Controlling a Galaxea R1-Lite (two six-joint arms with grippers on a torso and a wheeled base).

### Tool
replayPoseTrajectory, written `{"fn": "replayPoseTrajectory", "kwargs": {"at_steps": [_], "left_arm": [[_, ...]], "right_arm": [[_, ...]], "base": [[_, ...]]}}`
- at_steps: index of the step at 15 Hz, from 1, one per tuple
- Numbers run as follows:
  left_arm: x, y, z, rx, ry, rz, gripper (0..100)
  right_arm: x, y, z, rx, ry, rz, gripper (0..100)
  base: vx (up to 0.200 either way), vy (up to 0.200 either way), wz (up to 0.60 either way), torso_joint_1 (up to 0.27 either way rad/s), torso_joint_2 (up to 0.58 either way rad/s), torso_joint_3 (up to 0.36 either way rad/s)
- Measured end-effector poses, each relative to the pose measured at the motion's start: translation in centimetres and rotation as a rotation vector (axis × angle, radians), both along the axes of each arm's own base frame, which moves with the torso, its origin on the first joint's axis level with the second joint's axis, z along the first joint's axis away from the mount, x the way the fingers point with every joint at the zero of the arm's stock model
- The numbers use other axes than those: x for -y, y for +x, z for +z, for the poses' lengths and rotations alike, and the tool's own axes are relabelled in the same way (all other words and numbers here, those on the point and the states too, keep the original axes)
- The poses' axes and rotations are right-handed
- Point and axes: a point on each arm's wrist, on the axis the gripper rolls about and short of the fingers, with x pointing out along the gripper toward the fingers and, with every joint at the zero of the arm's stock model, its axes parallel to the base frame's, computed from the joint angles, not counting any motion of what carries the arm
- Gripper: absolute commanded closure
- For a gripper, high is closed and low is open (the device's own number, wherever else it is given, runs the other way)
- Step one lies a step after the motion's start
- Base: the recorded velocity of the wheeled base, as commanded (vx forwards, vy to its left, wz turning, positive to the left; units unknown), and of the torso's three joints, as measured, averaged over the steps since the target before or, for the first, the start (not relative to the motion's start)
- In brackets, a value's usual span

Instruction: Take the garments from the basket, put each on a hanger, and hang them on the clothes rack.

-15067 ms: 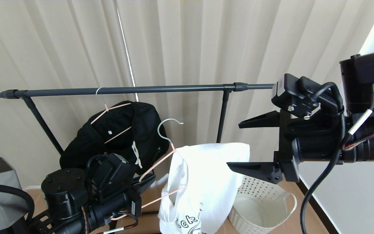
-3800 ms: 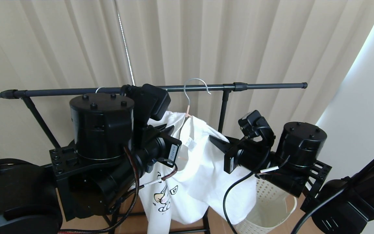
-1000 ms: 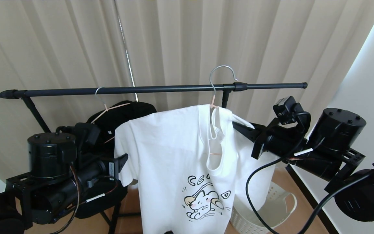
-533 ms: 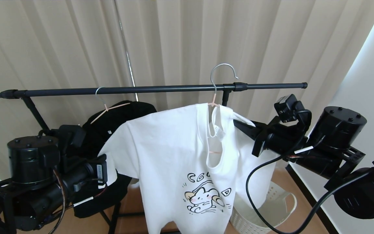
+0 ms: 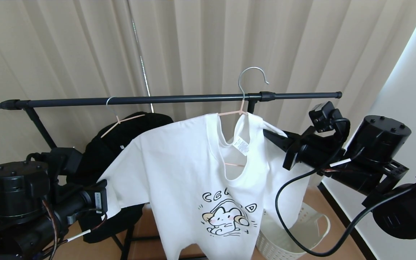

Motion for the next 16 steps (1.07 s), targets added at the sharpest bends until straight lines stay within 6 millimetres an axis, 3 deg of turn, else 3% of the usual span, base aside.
{"fn": "replayPoseTrajectory", "kwargs": {"at_steps": [16], "left_arm": [[-0.4, -1.2, -1.3, -0.057, 0.003, -0.019, 100]], "right_arm": [[0.6, 0.1, 0.7, 0.009, 0.025, -0.017, 100]], "base": [[0.000, 0.000, 0.00, 0.000, 0.00, 0.000]]}}
